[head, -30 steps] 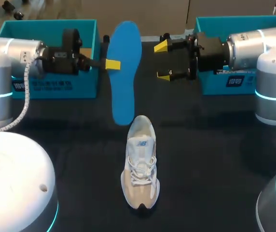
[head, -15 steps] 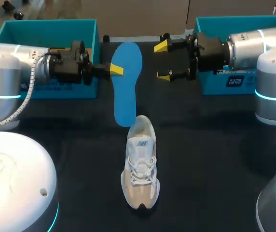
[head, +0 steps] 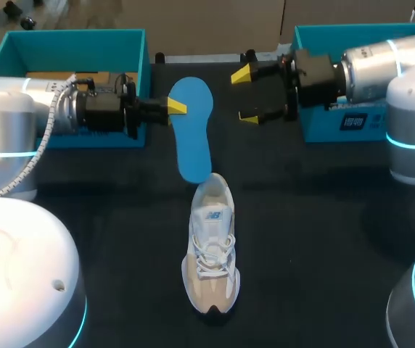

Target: Take the shoe out of the shoebox, open the shoe tongue, remove and reinsert the insole, then place the shoe into the shoebox

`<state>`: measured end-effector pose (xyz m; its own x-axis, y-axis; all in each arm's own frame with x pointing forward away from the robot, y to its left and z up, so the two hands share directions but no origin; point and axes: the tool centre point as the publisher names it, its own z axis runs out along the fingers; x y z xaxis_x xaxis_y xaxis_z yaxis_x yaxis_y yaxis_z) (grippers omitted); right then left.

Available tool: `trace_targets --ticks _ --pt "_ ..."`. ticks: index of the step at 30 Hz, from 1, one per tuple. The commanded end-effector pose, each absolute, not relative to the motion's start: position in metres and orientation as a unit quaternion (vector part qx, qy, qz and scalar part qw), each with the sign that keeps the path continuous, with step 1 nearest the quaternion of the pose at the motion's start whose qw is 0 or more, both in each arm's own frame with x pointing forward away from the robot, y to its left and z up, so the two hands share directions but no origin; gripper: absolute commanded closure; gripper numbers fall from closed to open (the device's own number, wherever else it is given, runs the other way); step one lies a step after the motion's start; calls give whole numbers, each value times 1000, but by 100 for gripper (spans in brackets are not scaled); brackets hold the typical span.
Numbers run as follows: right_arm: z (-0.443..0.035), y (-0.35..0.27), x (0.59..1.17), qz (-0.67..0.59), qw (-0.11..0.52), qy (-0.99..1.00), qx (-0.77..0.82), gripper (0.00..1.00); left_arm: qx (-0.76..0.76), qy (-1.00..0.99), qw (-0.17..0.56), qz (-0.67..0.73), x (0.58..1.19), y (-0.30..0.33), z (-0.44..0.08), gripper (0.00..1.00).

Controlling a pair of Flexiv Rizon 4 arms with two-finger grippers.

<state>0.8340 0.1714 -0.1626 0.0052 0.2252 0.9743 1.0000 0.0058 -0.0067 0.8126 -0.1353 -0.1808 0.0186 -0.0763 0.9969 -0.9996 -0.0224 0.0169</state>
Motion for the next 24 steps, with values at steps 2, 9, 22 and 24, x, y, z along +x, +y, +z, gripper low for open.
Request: trace_targets --ticks 2,9,22,24 --pt "-137 172 833 -368 390 -596 -598 0 534 -503 477 485 811 -140 -185 100" --pt "-110 180 833 -273 327 -638 -642 0 565 -479 480 470 824 -147 -195 100" --pt "-63 213 828 -137 196 -663 -710 0 573 -471 484 464 826 -148 -197 100" --pt "-58 216 827 -120 178 -661 -719 0 573 -471 484 464 826 -148 -197 100"
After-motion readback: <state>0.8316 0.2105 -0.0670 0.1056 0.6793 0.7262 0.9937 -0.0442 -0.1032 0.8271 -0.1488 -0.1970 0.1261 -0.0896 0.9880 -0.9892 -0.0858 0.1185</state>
